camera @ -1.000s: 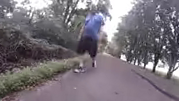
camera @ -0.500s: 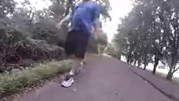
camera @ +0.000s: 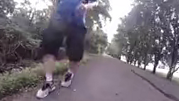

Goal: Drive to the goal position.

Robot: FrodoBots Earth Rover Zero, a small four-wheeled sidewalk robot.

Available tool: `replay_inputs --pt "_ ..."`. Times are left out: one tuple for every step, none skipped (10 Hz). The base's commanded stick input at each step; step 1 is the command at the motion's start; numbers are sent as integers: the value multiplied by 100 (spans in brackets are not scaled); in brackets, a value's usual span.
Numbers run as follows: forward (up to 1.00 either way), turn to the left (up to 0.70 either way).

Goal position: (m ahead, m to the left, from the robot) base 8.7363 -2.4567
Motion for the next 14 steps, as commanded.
replay_inputs --pt "6 0" --pt "6 0" --pt "5 0" --pt "4 0" --pt "4 0" --pt "4 0" --pt "4 0" --pt "4 0" --pt "4 0" --pt "4 0" --pt "4 0" --pt "4 0" --pt "4 0" --pt "4 0"
